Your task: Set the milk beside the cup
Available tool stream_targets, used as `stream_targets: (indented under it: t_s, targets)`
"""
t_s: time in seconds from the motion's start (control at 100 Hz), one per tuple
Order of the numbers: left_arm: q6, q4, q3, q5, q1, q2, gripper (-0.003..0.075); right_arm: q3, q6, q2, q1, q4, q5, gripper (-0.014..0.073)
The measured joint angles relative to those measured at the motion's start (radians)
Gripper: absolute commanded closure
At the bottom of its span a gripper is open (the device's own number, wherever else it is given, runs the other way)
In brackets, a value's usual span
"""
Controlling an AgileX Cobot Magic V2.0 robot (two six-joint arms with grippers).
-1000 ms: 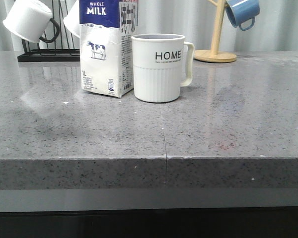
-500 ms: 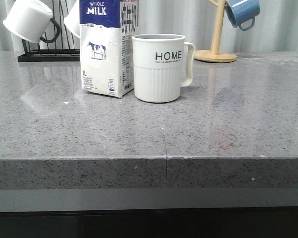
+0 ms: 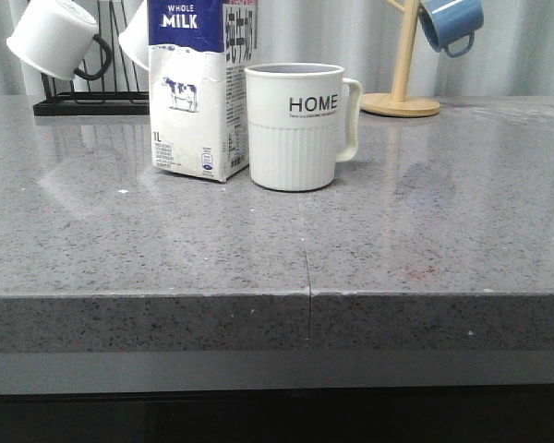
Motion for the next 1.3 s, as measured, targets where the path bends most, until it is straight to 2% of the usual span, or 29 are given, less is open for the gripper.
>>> stream_targets:
  t_s: [0.49,0.84,1.3]
  targets:
    - [-0.006,0.0,0.157,0.002,0.01,-0.204,0.0741,0.0,0.0,0.0,0.0,0.0,0.0,0.061]
    - [-0.007,0.0,0.426,-0.234,0.01,-0.28,0.0741,0.0,0.0,0.0,0.0,0.0,0.0,0.061]
    - [-0.044,-0.007,0.429,-0.246,0.01,-0.28,0.0741,0.0,0.0,0.0,0.0,0.002,0.0,0.061]
